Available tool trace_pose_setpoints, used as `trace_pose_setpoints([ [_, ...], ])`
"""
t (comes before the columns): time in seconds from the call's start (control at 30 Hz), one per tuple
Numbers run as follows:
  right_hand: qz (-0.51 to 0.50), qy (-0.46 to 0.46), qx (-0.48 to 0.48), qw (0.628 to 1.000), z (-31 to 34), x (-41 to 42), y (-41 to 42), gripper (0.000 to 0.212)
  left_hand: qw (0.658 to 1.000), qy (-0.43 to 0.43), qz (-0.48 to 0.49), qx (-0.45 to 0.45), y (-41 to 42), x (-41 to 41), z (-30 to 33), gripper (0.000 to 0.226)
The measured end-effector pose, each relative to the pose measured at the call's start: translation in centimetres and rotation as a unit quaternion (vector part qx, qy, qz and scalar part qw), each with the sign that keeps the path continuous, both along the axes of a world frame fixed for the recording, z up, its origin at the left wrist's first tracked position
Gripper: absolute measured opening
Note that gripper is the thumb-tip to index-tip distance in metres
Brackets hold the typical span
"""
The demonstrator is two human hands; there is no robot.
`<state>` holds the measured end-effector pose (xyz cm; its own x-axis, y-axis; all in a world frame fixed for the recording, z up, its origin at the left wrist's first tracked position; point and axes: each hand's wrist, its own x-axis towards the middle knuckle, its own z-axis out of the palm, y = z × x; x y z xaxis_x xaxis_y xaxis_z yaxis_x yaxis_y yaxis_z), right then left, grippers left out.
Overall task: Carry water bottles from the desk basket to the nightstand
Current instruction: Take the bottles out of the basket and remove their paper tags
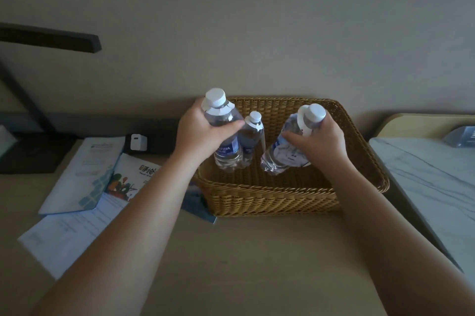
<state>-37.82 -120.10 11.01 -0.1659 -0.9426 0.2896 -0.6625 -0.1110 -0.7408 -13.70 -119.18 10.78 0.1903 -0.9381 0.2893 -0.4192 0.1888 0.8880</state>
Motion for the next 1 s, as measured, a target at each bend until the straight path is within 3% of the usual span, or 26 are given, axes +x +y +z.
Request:
trace_pose_setpoints([
  [0.17,0.088,-0.022,-0.028,0.995,5.7,3.3,0.9,0.056,0.996,-0.017,0.081,-0.027,5.0,3.5,5.0,0.061],
  [0.33,0.196,-0.065,-0.023,0.978,6.9,7.4,2.1,0.054,0.988,-0.011,0.153,-0.018,10.2,6.3,5.4,0.061],
  [0.53,0.334,-0.048,0.039,0.941,1.7,15.8,4.7,0.053,0.965,0.008,0.250,0.073,17.5,11.2,0.4,0.073],
  [0.63,0.374,-0.049,0.097,0.921,-2.1,19.4,6.5,0.061,0.951,0.017,0.283,0.121,20.6,13.3,-3.2,0.061],
  [0.7,0.388,-0.048,0.127,0.912,-4.6,21.5,7.8,0.066,0.936,0.016,0.324,0.134,22.4,14.4,-5.8,0.053],
  [0.87,0.397,-0.001,0.128,0.909,-9.1,25.5,10.4,0.062,0.900,0.016,0.404,0.160,25.2,16.3,-10.5,0.067],
  [1.0,0.395,0.008,0.149,0.906,-10.9,27.2,11.8,0.064,0.892,0.030,0.415,0.173,26.3,16.7,-12.0,0.066],
])
